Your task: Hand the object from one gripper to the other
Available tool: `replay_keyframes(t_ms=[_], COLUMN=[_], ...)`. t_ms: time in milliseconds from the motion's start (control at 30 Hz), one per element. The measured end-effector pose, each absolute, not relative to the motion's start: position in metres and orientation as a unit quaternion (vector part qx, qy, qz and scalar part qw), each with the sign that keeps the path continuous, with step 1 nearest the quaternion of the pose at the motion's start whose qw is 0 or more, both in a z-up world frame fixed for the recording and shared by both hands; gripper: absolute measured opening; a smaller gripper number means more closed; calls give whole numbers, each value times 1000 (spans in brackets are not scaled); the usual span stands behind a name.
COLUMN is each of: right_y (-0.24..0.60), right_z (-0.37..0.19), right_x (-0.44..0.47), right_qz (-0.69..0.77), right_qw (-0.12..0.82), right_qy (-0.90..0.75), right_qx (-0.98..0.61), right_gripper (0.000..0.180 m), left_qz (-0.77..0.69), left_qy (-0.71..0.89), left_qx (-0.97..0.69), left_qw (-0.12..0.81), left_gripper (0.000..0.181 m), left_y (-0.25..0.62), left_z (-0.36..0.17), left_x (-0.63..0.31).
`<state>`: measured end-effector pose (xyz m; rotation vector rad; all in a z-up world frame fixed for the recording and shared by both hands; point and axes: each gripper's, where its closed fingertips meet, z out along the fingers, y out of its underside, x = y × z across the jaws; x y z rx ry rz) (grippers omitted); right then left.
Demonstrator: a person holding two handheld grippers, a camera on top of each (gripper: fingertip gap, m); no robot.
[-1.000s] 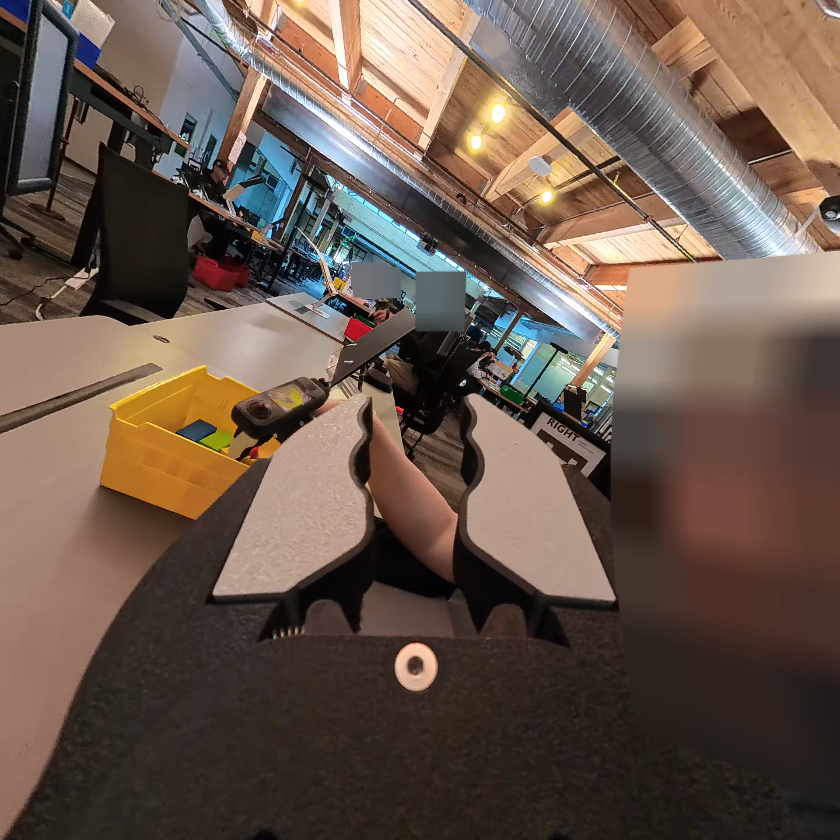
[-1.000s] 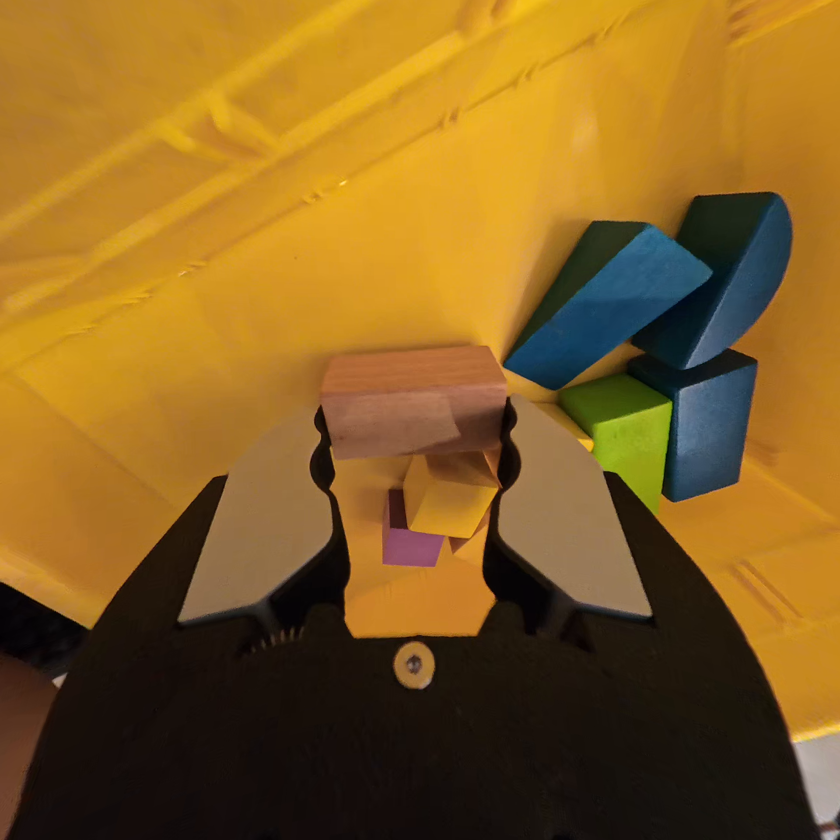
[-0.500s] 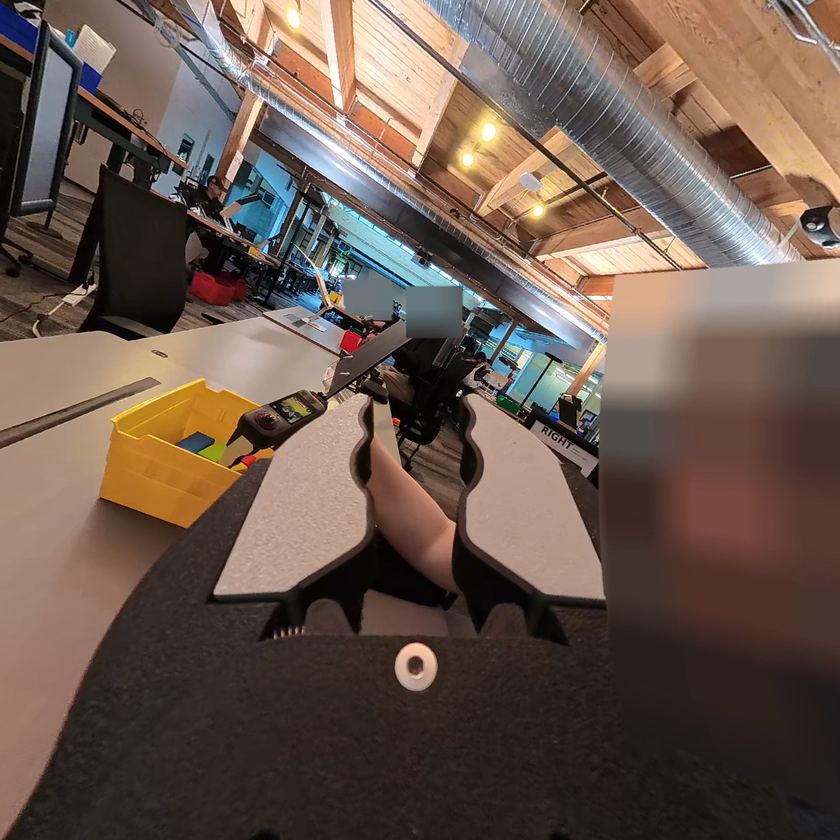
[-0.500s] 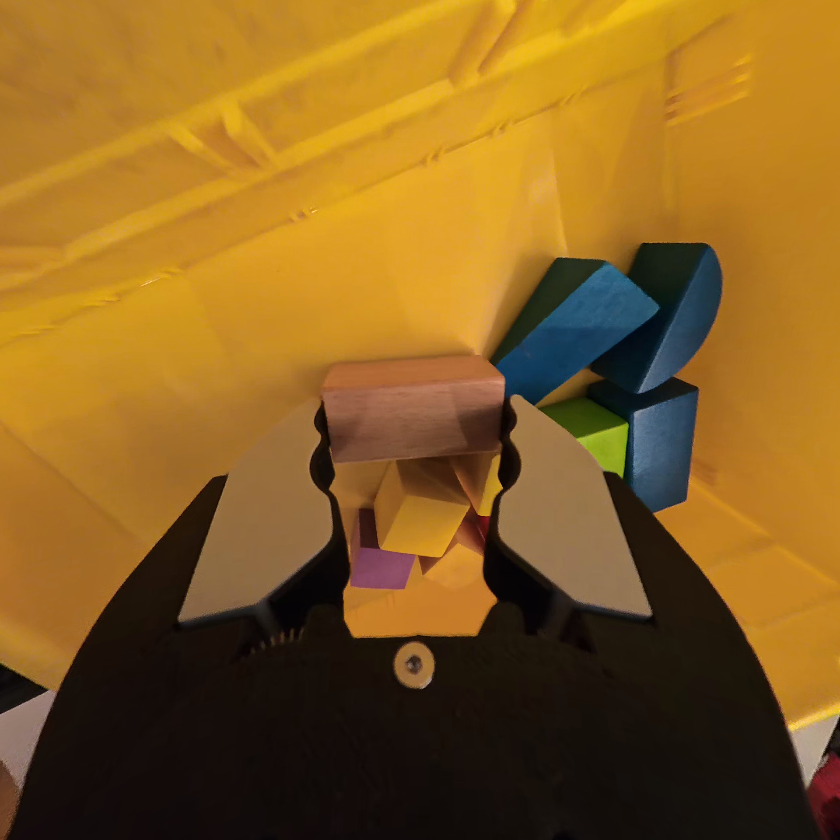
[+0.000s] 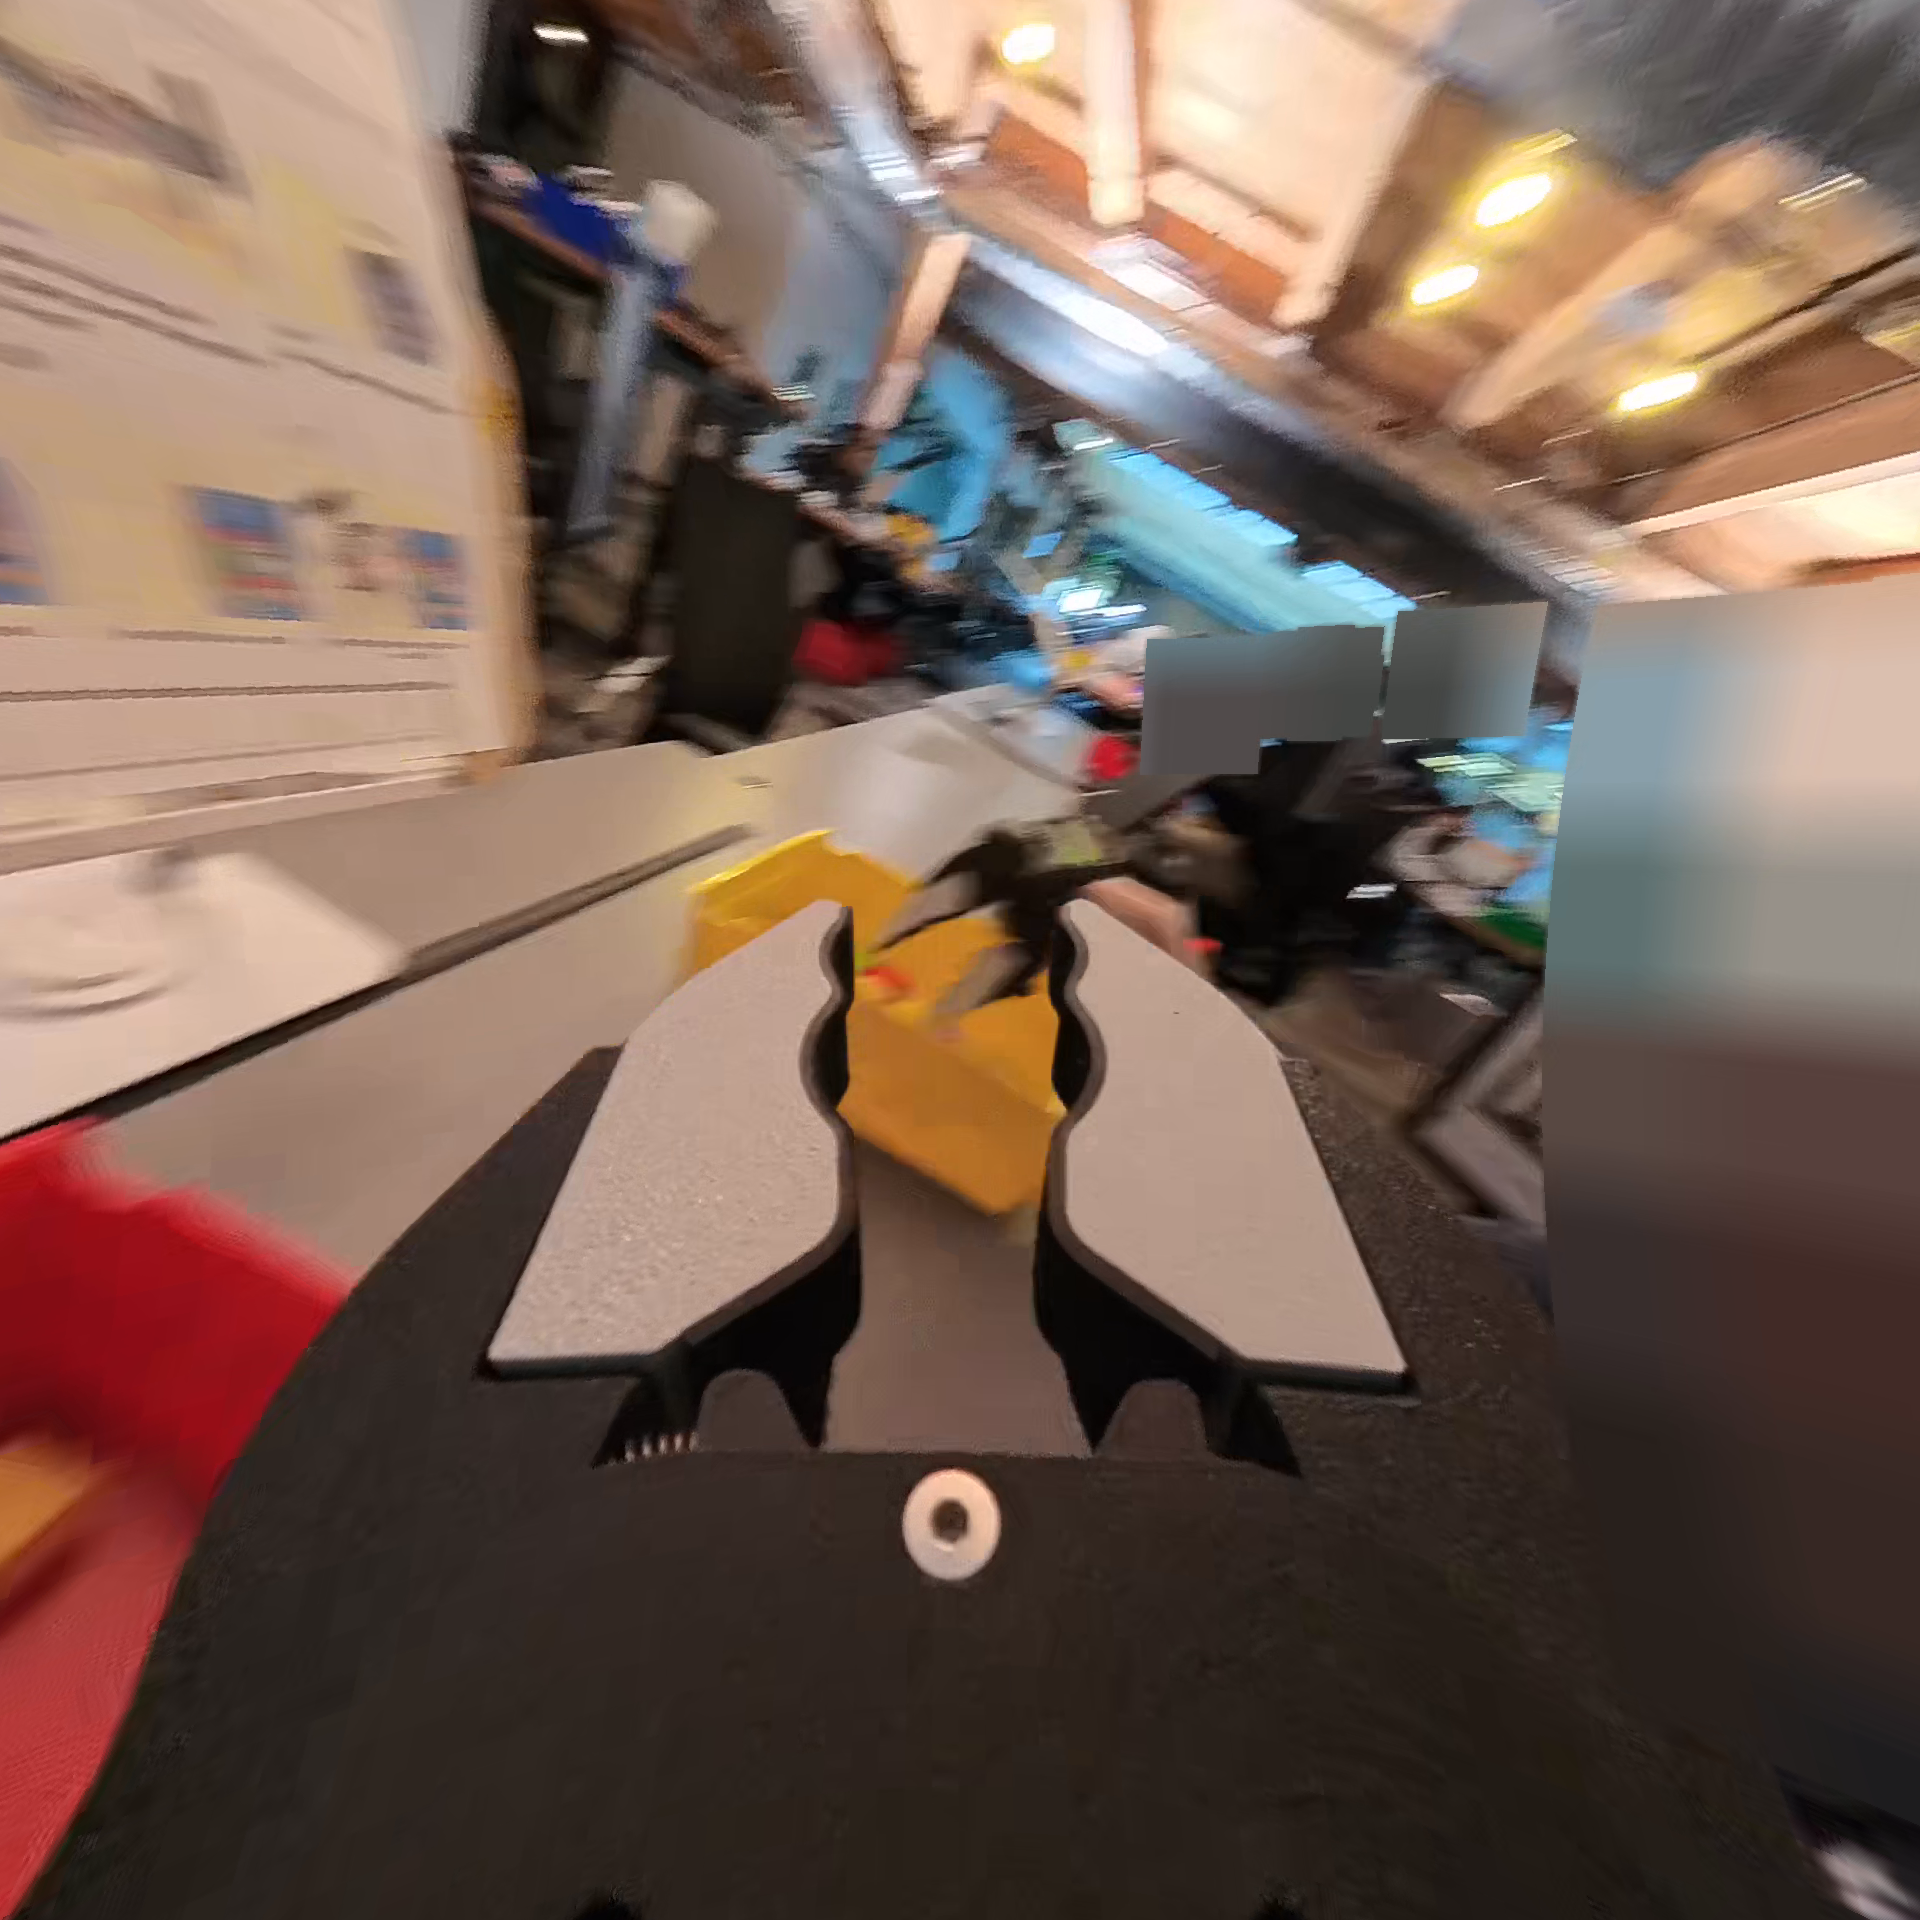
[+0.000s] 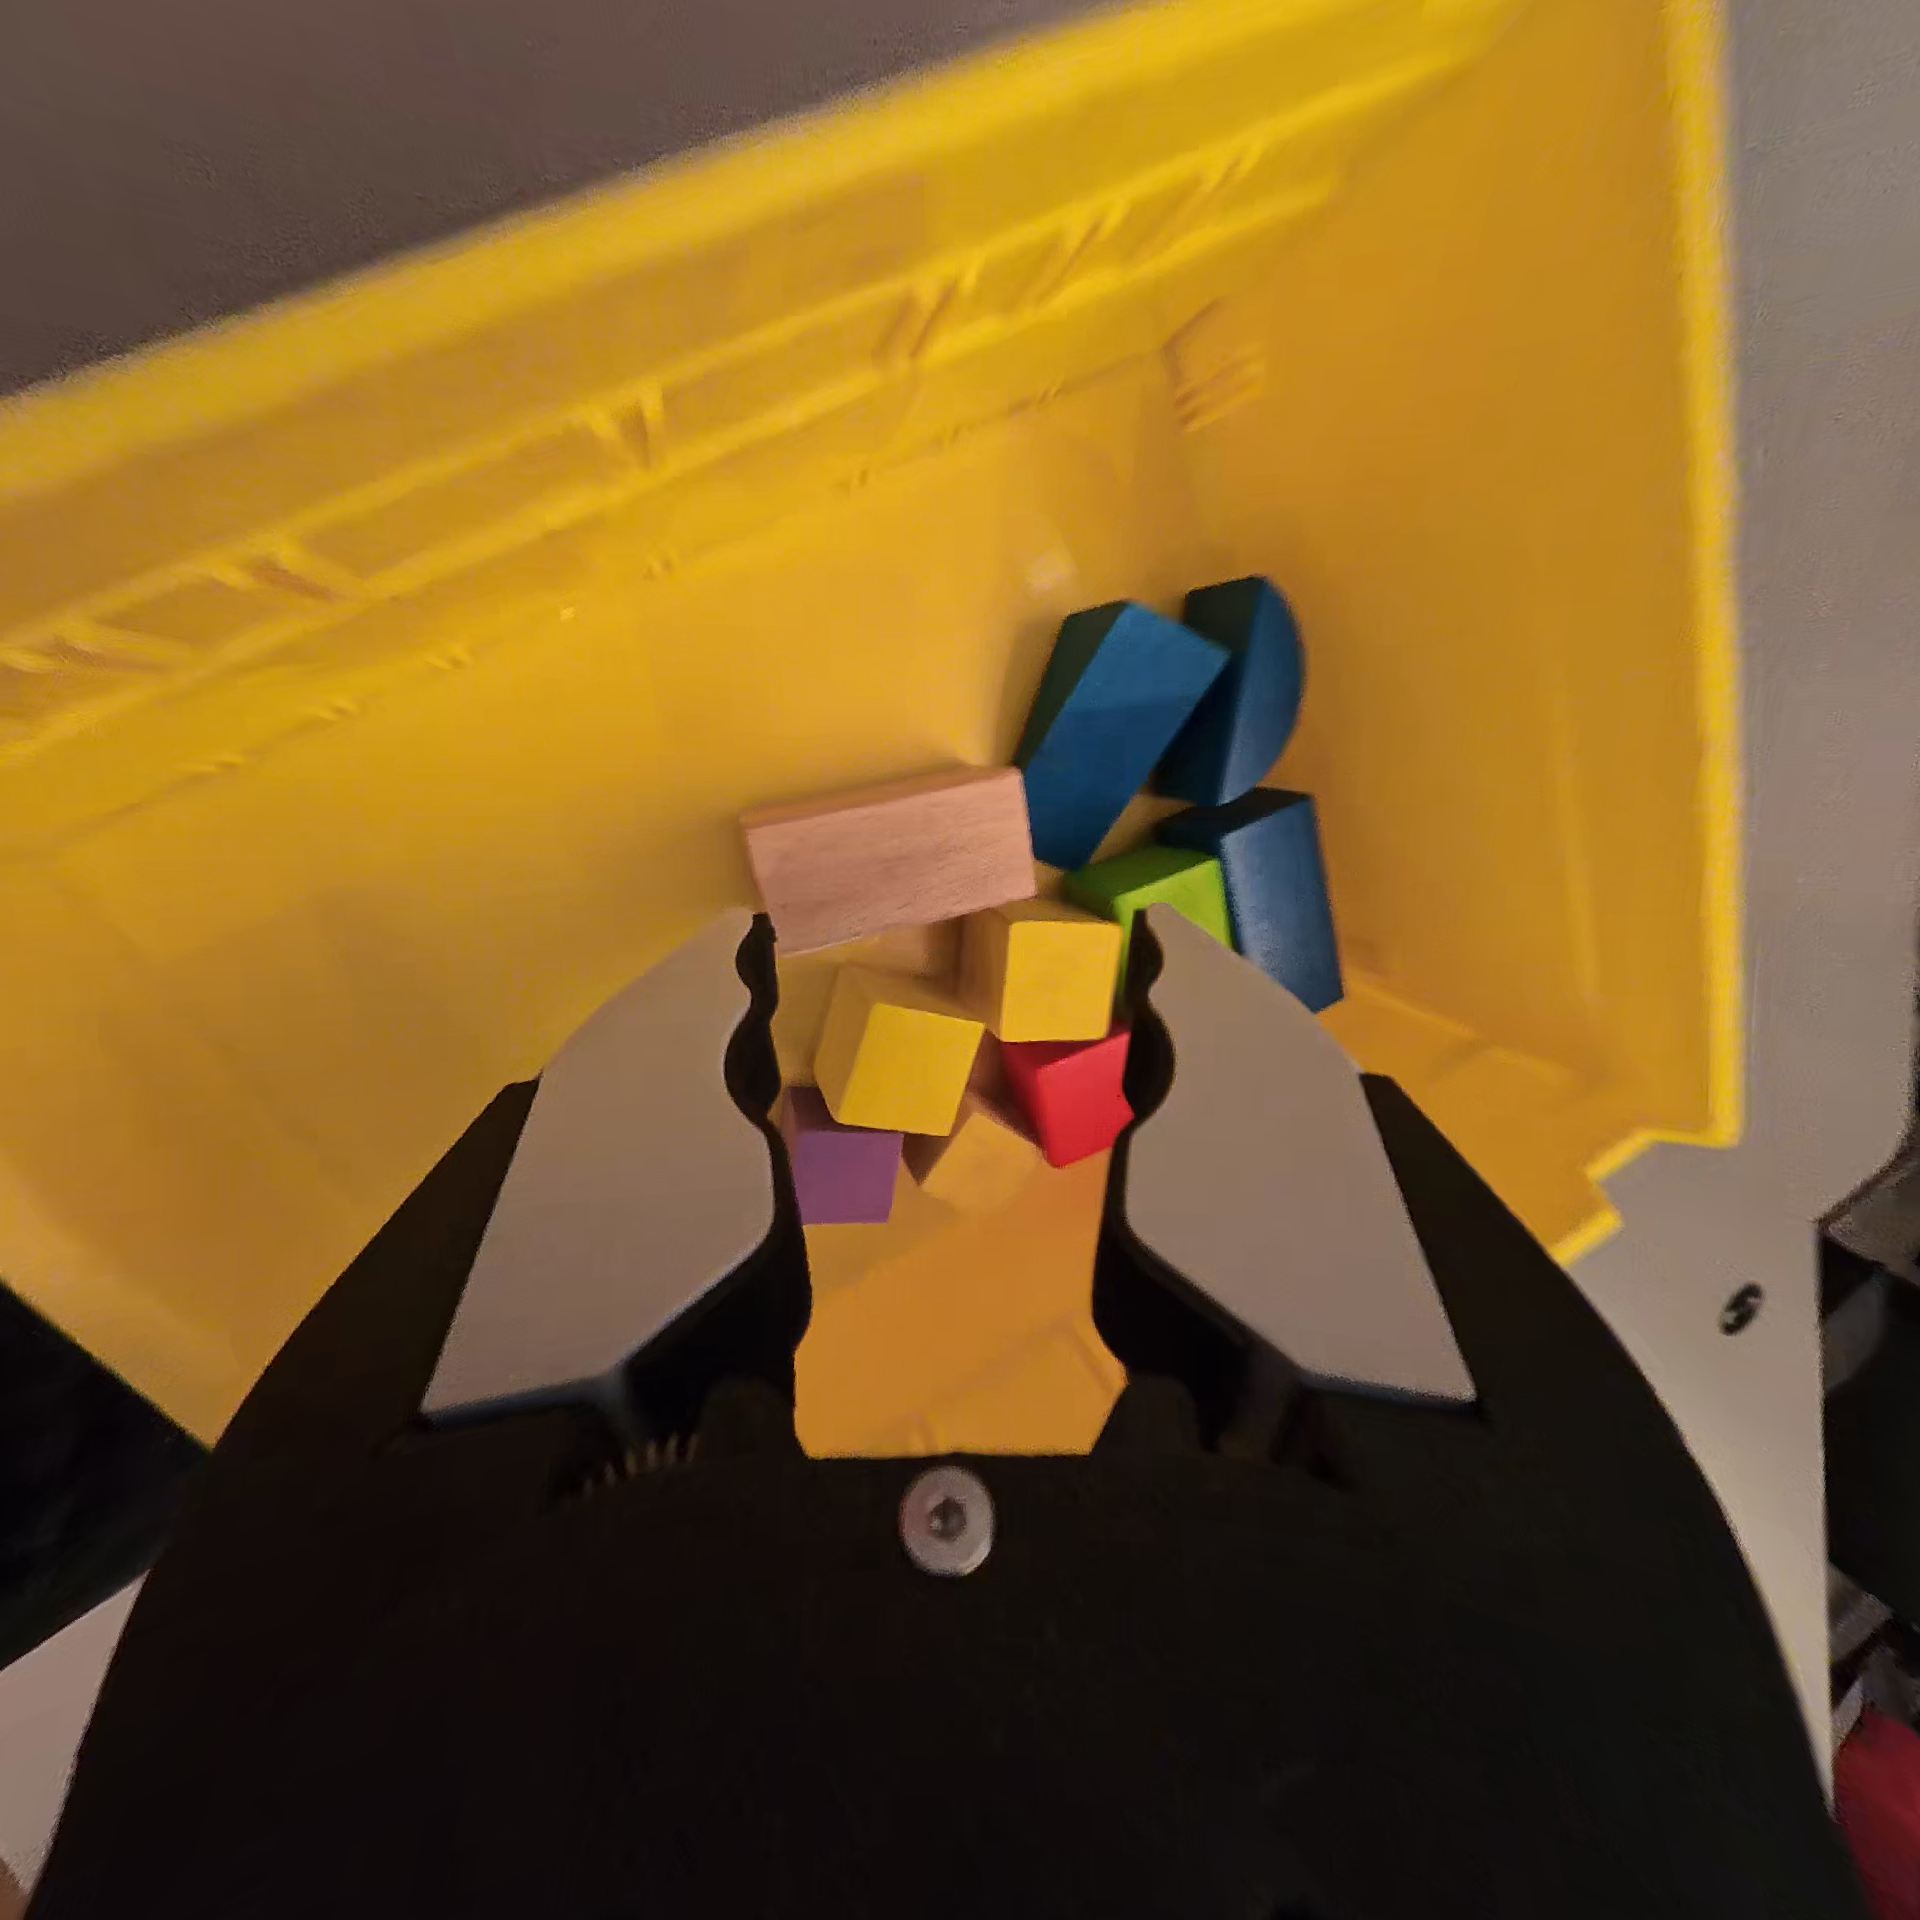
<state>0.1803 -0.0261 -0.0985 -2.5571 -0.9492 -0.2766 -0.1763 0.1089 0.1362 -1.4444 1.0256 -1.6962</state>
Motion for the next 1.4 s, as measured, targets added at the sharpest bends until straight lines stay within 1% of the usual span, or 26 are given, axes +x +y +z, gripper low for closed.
replay_keyframes(t_ms=[67,133,233,300,433,500,567,667,767,867,967,1133,1300,1400], right_y=[-24,-22,-23,-22,-23,-25,-25,-26,-26,-27,-28,-28,-28,-28], right_z=[-77,-60,-49,-50,-58,-63,-63,-62,-62,-63,-64,-68,-71,-71], right_x=[178,177,176,175,178,178,178,177,177,178,178,180,179,179], right_qz=[-116,-135,-151,-153,-154,-150,-150,-150,-152,-153,-155,-162,-163,-164], right_qw=[238,265,280,279,257,247,246,247,246,241,237,224,217,214], right_qy=[-336,-335,-337,-339,-339,-340,-339,-340,-341,-342,-343,-342,-346,-348], right_qx=[-904,-894,-886,-885,-892,-895,-896,-895,-895,-895,-896,-898,-898,-898], right_gripper=[64,62,62,61,61,61,61,60,60,59,59,57,56,56], left_qz=[-562,-487,-420,-363,-162,-105,-84,-86,-57,-11,18,16,2,24], left_qy=[381,367,326,307,298,293,282,271,266,274,281,274,249,248], left_qx=[-622,-678,-760,-812,-892,-905,-916,-927,-934,-931,-930,-931,-942,-948], left_qw=[390,409,375,339,299,290,275,244,231,239,238,242,226,197], left_gripper=[35,34,34,28,26,25,30,32,33,30,33,33,38,43], left_y=[145,174,203,217,245,256,264,267,272,277,279,279,274,267], left_z=[115,91,51,20,-41,-61,-79,-102,-116,-121,-127,-127,-127,-131], left_x=[-190,-204,-219,-228,-258,-265,-268,-268,-275,-280,-282,-282,-284,-290])
